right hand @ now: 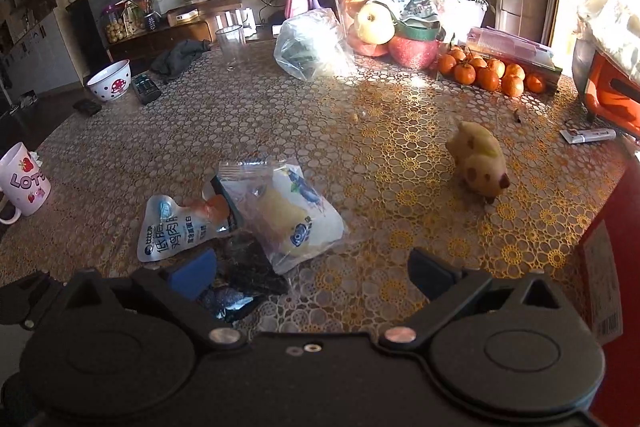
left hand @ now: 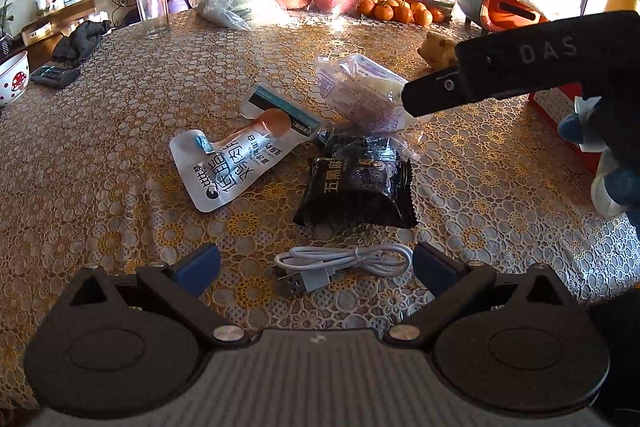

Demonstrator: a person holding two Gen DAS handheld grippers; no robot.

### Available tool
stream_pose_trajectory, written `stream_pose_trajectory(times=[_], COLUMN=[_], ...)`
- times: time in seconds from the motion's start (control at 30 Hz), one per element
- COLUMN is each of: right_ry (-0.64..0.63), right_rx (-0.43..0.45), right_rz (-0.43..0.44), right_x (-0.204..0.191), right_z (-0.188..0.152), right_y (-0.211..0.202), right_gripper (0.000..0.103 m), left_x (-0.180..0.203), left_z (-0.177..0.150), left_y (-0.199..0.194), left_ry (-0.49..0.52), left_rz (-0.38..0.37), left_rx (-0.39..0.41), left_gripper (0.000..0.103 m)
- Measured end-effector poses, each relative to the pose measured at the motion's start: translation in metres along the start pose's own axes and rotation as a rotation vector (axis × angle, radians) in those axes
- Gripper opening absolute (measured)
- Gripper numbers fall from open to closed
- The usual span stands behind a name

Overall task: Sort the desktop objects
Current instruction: 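Grasp white USB cable with left tool while right tool grasps clear bagged packet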

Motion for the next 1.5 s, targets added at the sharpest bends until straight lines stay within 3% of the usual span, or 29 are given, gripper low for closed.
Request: stream_pose_trajectory(times=[0.77, 1.07, 1.2, 1.5], right_ry=[-0.065, -0.056, -0.046, -0.035], right_rx=[-0.037, -0.066, -0.075, -0.064], right_rz=[0.008, 0.005, -0.005, -0.061], right_x=[0.0, 0.002, 0.004, 0.006], right_z=[0.021, 0.019, 0.017, 0.018], right_y=[0.059, 0.071, 0.073, 0.069], right_gripper=[0.101, 0.083, 0.069, 0.058], left_x=[0.02, 0.02, 0.017, 0.017], left_z=[0.0, -0.001, 0.0, 0.0], left_y=[0.014, 0.012, 0.01, 0.007], left_ry=[0.003, -0.008, -0.027, -0.037], left_rz=[0.047, 0.057, 0.07, 0.081], left_rx=[-0.002, 0.001, -0.002, -0.008], left_gripper=[0.103, 0.102, 0.095, 0.084])
Point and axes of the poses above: each gripper's, at about its wrist camera, not at the fingertips, and y roughly the way its jaws point, x to its right, z to its top, the point moved 7 cm from there along y, roughly the way its jaws point, and after that the axes turned 7 degrees about y, right-handed, at the moved point
